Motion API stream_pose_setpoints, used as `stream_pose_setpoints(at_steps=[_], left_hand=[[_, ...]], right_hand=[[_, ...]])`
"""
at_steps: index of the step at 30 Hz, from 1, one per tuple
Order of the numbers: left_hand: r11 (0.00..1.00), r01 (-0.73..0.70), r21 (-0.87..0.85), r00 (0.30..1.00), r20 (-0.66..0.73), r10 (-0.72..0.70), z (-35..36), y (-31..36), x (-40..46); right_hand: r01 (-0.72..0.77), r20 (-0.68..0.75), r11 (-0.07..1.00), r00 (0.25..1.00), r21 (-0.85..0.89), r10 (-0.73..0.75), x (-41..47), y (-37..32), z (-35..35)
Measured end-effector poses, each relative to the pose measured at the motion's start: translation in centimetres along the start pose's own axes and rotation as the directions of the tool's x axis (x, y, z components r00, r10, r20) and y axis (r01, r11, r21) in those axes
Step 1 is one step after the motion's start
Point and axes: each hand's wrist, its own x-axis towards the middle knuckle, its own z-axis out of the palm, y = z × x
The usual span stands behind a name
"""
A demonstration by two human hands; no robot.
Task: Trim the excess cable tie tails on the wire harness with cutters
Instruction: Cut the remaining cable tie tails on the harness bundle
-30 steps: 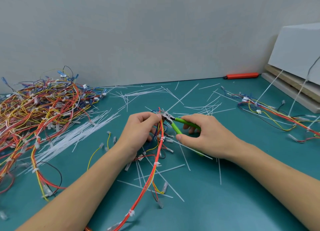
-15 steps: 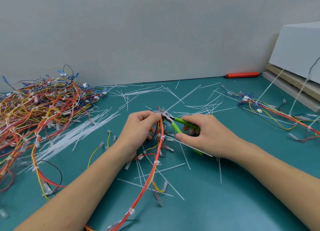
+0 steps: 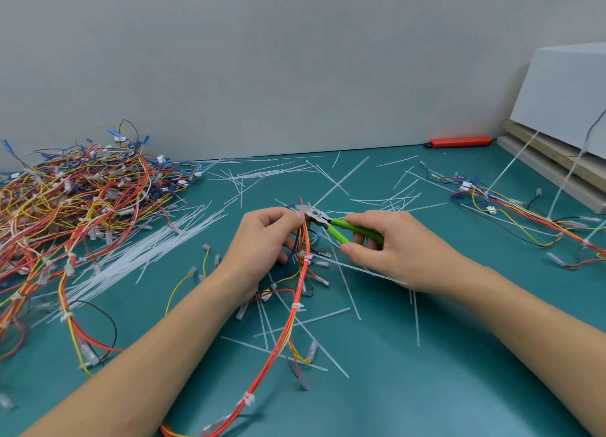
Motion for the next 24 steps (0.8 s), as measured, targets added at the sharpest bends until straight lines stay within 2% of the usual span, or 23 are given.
stream_pose_setpoints(at_steps=[10, 16, 24], left_hand=[[1.0, -0.003, 0.029, 1.0, -0.01, 0.004, 0.0, -0.1, 0.2], [1.0, -0.005, -0.021, 1.0, -0.005, 0.005, -0.1, 0.1, 0.1], [0.999, -0.005, 0.033, 1.0, 0.002, 0.005, 0.1, -0.1, 0.1]], right_hand=[[-0.014, -0.039, 0.999, 0.999, -0.034, 0.013, -0.2, 0.0, 1.0], [0.051, -0.002, 0.999, 0.999, -0.005, -0.051, -0.1, -0.1, 0.6], [-0.034, -0.048, 0.999, 0.998, -0.004, 0.034, -0.3, 0.1, 1.0]])
